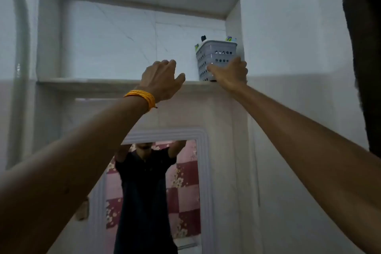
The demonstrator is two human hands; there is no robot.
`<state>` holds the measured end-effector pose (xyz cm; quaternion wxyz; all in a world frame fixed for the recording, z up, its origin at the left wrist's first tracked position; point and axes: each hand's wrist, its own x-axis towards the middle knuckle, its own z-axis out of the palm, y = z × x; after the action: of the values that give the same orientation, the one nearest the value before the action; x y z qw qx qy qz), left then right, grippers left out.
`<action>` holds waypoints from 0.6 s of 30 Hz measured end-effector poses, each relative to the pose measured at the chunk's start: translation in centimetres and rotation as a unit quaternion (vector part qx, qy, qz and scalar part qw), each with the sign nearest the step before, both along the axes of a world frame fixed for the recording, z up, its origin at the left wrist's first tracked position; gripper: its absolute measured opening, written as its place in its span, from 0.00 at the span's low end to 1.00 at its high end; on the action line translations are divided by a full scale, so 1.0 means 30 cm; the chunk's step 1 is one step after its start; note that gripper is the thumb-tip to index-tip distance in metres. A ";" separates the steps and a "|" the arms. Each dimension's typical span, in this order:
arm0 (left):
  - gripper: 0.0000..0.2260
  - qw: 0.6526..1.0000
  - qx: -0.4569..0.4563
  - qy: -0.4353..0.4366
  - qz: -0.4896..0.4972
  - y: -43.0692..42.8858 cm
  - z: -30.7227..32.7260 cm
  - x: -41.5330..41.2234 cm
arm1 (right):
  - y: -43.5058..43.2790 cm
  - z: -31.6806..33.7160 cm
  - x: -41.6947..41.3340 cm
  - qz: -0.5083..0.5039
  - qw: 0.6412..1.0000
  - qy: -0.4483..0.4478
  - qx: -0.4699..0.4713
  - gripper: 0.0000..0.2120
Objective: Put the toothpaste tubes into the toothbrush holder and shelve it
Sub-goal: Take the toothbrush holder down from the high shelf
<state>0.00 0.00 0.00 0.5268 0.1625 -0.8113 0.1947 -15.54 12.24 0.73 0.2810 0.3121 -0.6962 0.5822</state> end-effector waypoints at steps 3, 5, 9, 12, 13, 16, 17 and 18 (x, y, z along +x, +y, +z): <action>0.30 0.994 0.040 -0.085 0.060 -0.102 0.043 -0.078 | -0.064 0.065 -0.050 -0.006 1.000 -0.022 -0.017 0.51; 0.32 0.987 0.010 -0.110 0.115 -0.153 0.045 -0.117 | -0.103 0.098 -0.085 -0.007 0.999 -0.033 -0.032 0.53; 0.36 0.987 -0.028 -0.083 0.134 -0.187 0.058 -0.142 | -0.156 0.133 -0.153 -0.009 0.996 -0.049 -0.070 0.58; 0.35 0.986 -0.032 -0.088 0.140 -0.191 0.059 -0.150 | -0.178 0.137 -0.177 -0.013 0.995 -0.046 -0.089 0.57; 0.35 0.985 -0.034 -0.088 0.142 -0.192 0.059 -0.150 | -0.179 0.137 -0.177 -0.012 0.995 -0.047 -0.091 0.57; 0.35 0.985 -0.020 -0.093 0.144 -0.179 0.051 -0.147 | -0.169 0.137 -0.172 0.003 0.994 -0.057 -0.090 0.56; 0.34 0.985 -0.015 -0.094 0.147 -0.174 0.049 -0.149 | -0.163 0.136 -0.166 0.008 0.994 -0.058 -0.090 0.56; 0.34 0.985 -0.008 -0.094 0.148 -0.166 0.045 -0.145 | -0.154 0.136 -0.158 0.012 0.994 -0.056 -0.089 0.56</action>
<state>-4.34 -4.99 1.35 0.4151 0.2572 -0.8225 0.2916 -20.27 7.60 4.82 0.2610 0.2612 -0.6521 0.6621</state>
